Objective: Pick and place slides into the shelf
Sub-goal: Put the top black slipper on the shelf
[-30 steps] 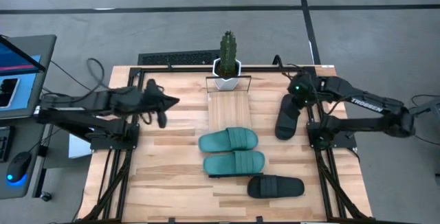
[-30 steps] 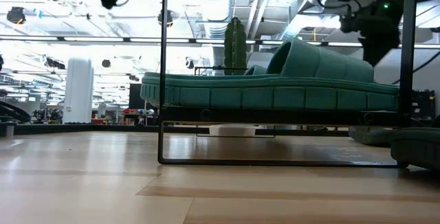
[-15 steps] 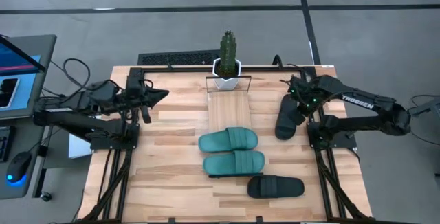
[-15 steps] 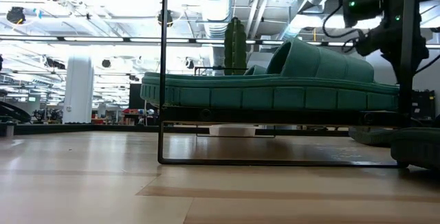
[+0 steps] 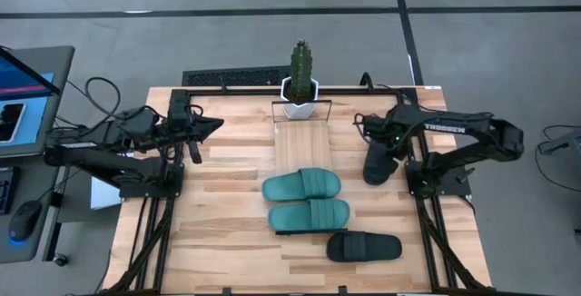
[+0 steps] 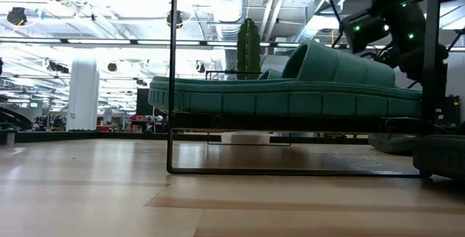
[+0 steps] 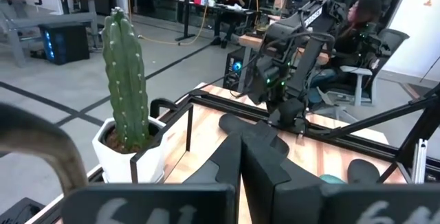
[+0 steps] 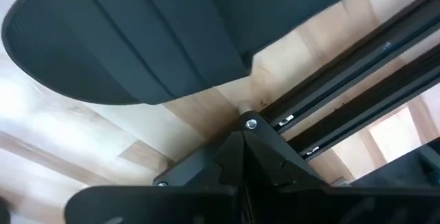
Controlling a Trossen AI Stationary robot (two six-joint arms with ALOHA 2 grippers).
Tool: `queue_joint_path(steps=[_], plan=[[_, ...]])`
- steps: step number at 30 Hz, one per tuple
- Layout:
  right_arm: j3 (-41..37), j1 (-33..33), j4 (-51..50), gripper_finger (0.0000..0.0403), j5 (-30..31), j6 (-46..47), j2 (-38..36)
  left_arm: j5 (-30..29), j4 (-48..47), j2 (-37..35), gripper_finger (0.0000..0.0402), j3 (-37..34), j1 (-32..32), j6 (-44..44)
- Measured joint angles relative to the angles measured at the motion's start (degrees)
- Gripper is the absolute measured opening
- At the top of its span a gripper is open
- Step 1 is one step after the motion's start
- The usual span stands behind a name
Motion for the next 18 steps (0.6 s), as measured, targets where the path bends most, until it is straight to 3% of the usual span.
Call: queue_joint_path(steps=[11,18], plan=[[-4.3,5.3,4.8,0.0,-1.0,2.1,4.6,0.0,0.0,0.0,0.0,0.0,0.0,0.1],[-6.6,8.9,9.7,0.0,-6.4,4.8,4.9,0.0,0.0,-0.1,0.0,0.0,0.0,0.1]])
